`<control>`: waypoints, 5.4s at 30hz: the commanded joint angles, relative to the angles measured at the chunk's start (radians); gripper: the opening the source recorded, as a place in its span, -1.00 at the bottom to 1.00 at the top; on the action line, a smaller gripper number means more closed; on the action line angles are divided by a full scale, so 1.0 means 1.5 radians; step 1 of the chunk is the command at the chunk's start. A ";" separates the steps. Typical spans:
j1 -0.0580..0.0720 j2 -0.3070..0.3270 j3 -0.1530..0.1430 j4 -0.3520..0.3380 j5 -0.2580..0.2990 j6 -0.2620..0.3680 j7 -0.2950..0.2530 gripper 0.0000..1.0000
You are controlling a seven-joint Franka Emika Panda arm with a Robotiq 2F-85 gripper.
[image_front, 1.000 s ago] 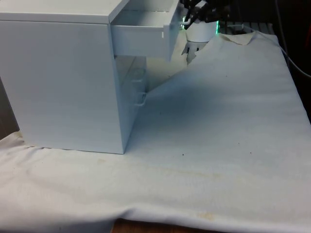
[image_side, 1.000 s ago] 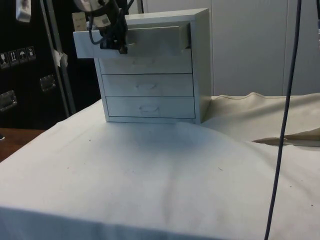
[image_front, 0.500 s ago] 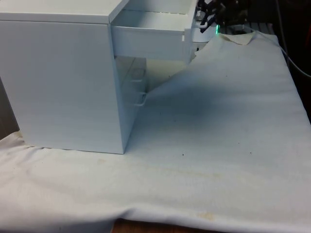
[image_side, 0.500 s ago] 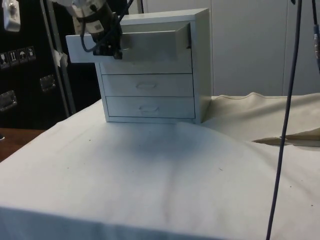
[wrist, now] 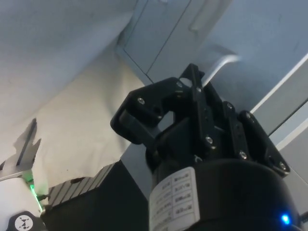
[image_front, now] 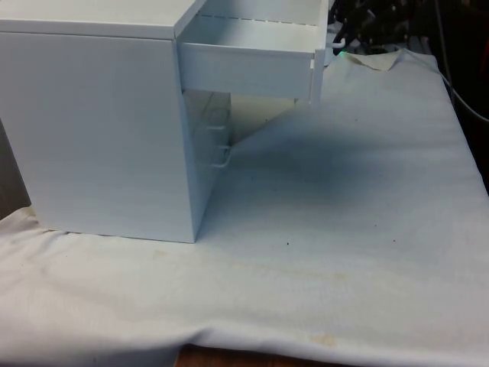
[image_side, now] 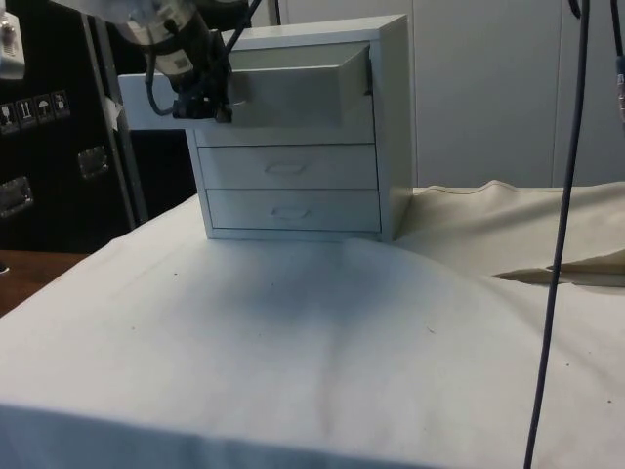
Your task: Open the drawer, then close it.
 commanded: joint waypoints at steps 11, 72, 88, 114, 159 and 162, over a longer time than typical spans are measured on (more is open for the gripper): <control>0.004 0.006 0.003 0.005 -0.001 -0.008 0.006 -1.00; -0.007 0.041 0.056 0.008 0.031 0.035 0.090 1.00; -0.006 0.043 0.056 0.009 0.028 0.032 0.091 0.67; -0.015 0.043 0.027 0.000 0.022 0.045 0.067 -1.00; -0.009 0.009 -0.007 -0.030 -0.093 0.033 0.007 -1.00; -0.009 0.008 -0.006 -0.029 -0.102 0.027 0.005 -1.00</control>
